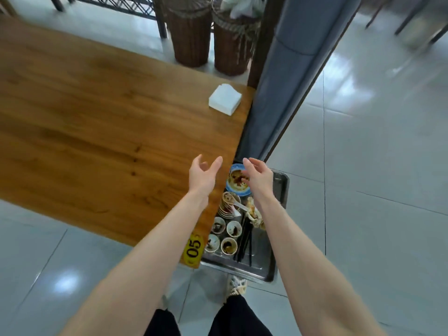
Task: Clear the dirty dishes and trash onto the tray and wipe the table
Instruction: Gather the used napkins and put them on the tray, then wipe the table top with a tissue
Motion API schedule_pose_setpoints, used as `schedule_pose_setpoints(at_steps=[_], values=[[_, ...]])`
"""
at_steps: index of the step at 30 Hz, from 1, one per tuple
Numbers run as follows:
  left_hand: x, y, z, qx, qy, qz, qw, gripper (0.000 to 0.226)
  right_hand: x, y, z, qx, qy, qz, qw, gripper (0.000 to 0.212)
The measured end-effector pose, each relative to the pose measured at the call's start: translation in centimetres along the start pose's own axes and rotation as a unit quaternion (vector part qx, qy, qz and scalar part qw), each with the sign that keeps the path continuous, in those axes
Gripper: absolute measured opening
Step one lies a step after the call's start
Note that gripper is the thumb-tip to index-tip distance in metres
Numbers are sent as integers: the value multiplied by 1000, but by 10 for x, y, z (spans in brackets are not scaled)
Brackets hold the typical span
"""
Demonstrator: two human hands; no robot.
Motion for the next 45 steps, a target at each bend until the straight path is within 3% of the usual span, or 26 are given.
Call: schedule_pose_setpoints(at_steps=[11, 18, 25, 38, 45], values=[[-43, -206, 32, -47, 35, -43, 997, 68, 74, 166, -12, -21, -37, 23, 999, 23], [-75, -242, 39, -48, 34, -58, 997, 70, 76, 210, -20, -20, -33, 27, 999, 27], [-130, -219, 45, -58, 30, -92, 994, 68, 29, 212, -23, 4, -33, 67, 997, 32], [-242, -104, 67, -101, 1, -167, 981, 59, -100, 192, -37, -34, 11, 149, 988, 26], [-303, -34, 80, -141, 39, -217, 965, 56, -168, 177, -56, -50, 18, 203, 978, 54]])
Point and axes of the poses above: each hand's wrist, its own x-axis away from the middle knuckle, its own y-axis out of the palm, z = x × y, the point moved 5 cm from there along -x, towards the middle knuckle, and after that the axes turned 6 degrees about y, right-handed, at the moved point
